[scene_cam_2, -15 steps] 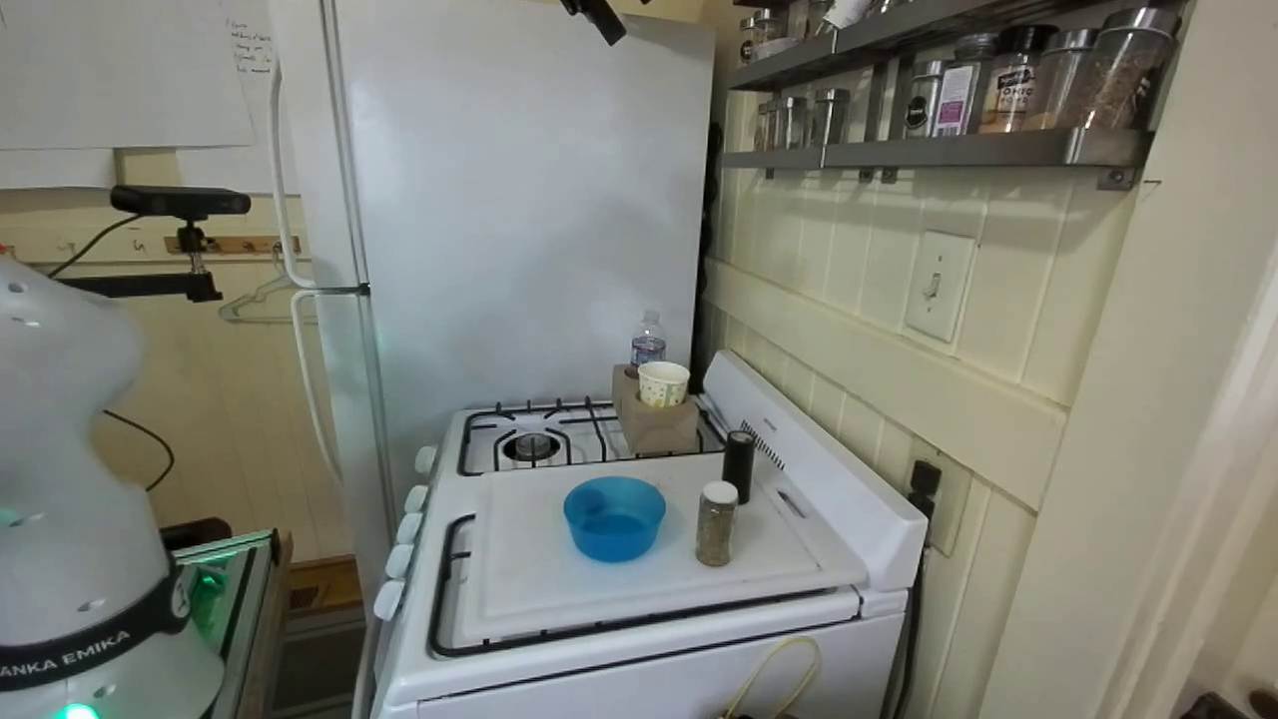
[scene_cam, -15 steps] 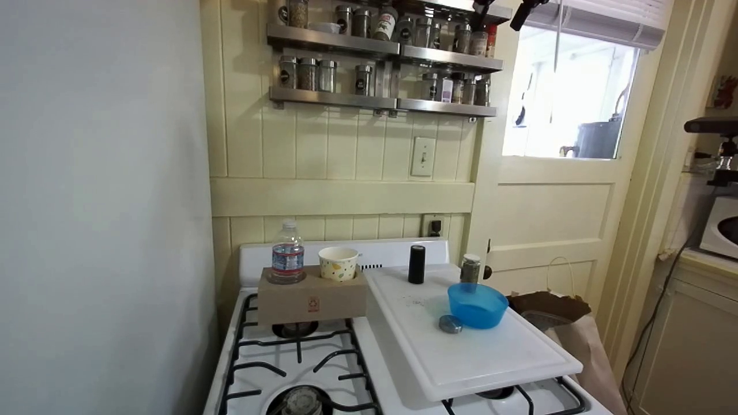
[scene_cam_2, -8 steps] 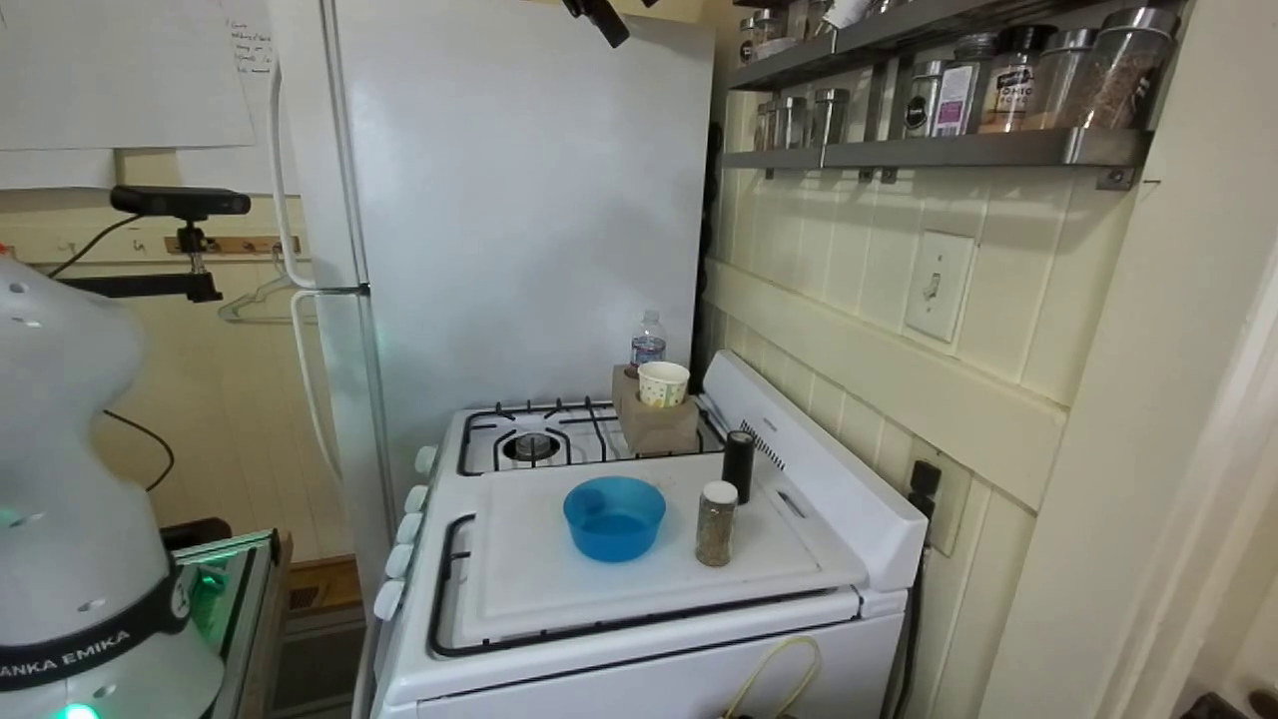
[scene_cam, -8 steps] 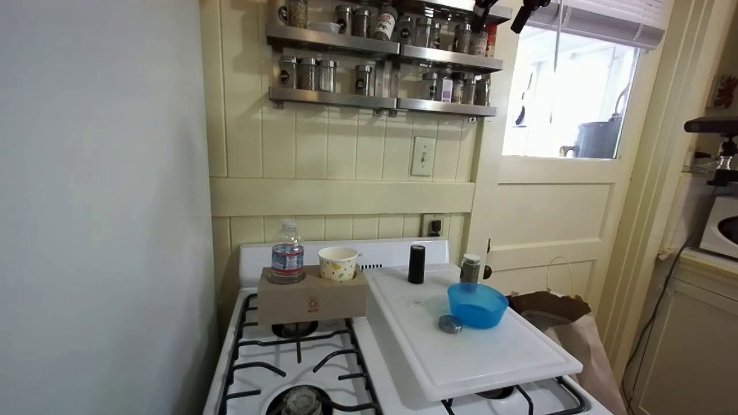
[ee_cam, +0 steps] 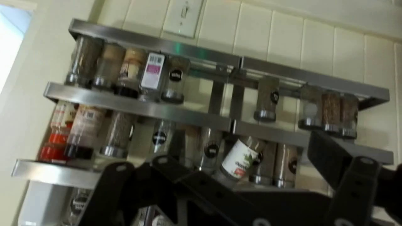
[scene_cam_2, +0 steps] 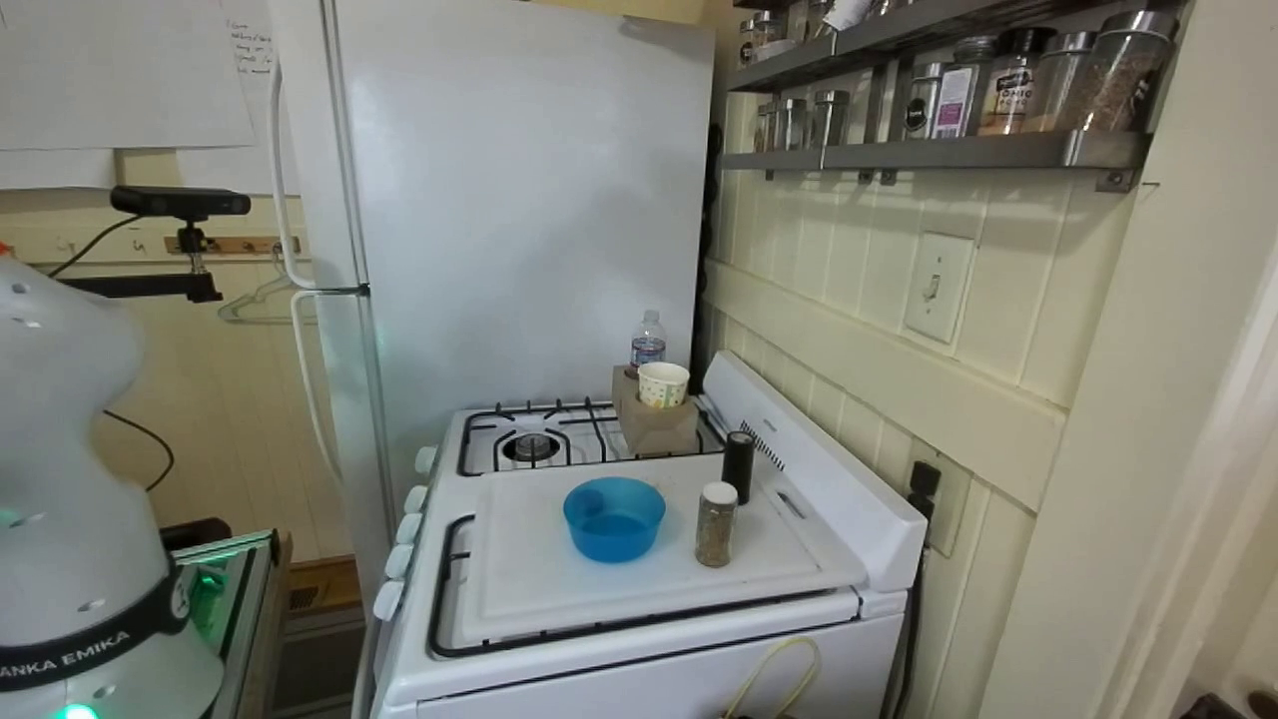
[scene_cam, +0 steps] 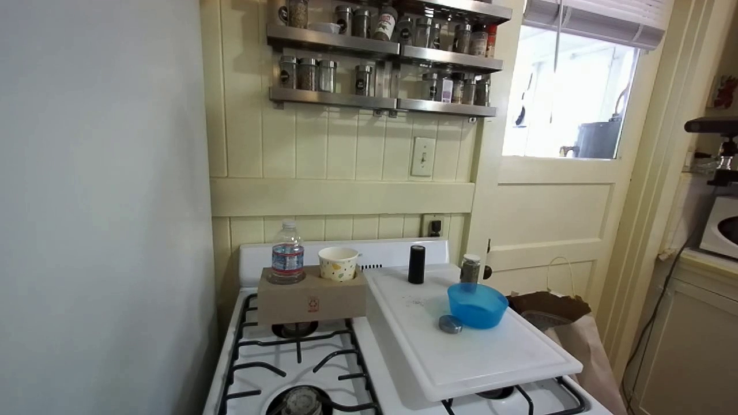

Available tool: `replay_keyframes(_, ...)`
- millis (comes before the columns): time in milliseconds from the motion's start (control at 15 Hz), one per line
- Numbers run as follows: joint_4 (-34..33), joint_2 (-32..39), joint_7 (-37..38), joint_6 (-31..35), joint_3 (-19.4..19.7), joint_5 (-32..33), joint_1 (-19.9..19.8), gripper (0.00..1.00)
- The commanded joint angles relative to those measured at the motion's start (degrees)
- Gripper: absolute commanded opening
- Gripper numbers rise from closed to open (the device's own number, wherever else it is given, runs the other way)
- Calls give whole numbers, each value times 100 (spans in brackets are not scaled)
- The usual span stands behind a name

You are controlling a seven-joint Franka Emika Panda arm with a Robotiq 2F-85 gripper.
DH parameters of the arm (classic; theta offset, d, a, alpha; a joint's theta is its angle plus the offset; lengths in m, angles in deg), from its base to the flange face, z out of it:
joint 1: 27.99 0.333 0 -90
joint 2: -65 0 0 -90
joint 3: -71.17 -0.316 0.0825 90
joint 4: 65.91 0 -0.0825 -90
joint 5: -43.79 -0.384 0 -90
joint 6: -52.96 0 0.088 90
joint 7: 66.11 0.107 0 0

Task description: Straighten the bottle on the middle shelf

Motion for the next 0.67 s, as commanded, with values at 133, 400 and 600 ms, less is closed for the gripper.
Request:
replay_keyframes(133, -428, 369, 123, 764, -233, 258, -69, 100)
replay_keyframes(400, -627, 528, 195, 535, -249, 202, -85, 100)
replay_keyframes(600, -763, 657, 200, 472, -45, -371, 229, 100)
